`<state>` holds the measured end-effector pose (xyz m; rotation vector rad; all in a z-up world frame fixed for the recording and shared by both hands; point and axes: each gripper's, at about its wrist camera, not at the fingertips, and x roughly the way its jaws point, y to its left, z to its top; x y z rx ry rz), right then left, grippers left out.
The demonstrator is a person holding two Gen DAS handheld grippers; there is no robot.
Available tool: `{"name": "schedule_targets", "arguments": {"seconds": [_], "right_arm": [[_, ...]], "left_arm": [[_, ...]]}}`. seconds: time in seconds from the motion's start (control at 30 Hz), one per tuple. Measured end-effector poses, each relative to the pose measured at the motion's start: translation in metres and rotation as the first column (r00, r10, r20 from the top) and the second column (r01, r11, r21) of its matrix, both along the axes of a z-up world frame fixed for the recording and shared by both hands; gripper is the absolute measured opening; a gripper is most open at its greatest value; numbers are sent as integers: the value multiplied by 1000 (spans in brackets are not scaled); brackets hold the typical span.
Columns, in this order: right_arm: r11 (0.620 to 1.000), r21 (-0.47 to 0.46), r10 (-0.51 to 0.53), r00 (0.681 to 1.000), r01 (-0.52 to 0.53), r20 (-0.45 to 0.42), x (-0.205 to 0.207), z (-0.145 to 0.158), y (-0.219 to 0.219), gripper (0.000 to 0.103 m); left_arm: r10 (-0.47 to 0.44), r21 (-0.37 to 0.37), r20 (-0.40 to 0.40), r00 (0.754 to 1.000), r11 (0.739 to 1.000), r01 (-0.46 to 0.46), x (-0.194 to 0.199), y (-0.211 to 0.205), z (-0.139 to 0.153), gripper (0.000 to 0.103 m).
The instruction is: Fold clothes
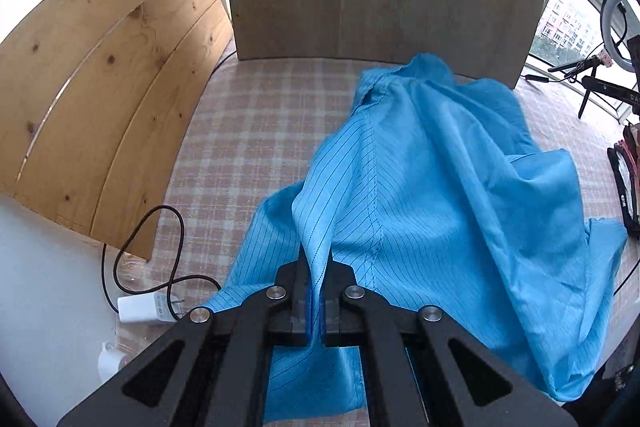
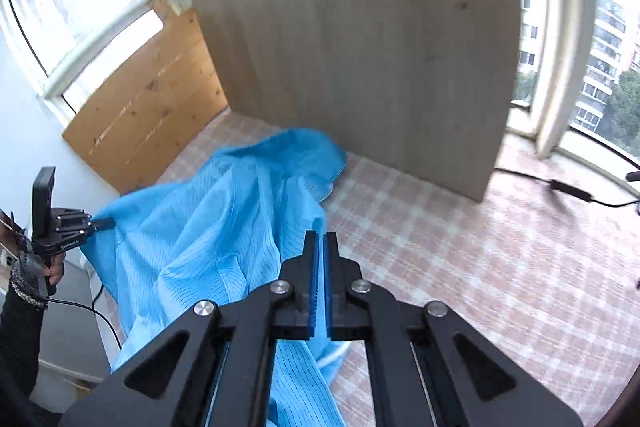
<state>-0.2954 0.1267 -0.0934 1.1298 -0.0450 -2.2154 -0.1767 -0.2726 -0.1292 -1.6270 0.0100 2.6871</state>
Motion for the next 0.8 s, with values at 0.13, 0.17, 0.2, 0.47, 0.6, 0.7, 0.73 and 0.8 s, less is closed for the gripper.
{"name": "schedule_targets", "arguments": {"seconds": [0.13, 0.17, 0.2, 0.47, 0.6, 0.7, 0.73, 0.8], "right_arm": [[1000, -13, -11, 1000, 11, -27, 31, 36, 63, 7], [999, 36, -38, 998, 40, -52, 34, 36, 61, 26], [995, 76, -58, 996, 64, -72, 35, 35, 58, 58], [978, 93, 185, 983, -185, 8, -22, -50, -83, 75], [935, 232, 264, 963, -268, 49, -47, -95, -151, 74], [888, 326, 309, 946, -324, 99, -54, -126, -179, 66], [878, 343, 310, 943, -334, 123, -54, -133, -182, 50], [885, 332, 298, 945, -326, 132, -51, -135, -177, 2]], "left_arm": [[-55, -43, -31, 998, 998, 53, 3, 11, 17, 1], [-51, -35, -20, 999, 998, 50, 4, 11, 14, 1], [-44, -34, -6, 999, 998, 44, 5, 10, 10, 1], [-6, -35, 52, 999, 999, 8, 23, 6, -13, 1], [11, -12, 47, 999, 1000, -11, 24, 1, -19, 1], [25, -1, 49, 998, 1000, -25, 24, -4, -24, 1], [27, 1, 49, 998, 1000, -28, 24, -5, -26, 1], [27, 2, 39, 999, 1000, -27, 25, -7, -25, 1]]}}
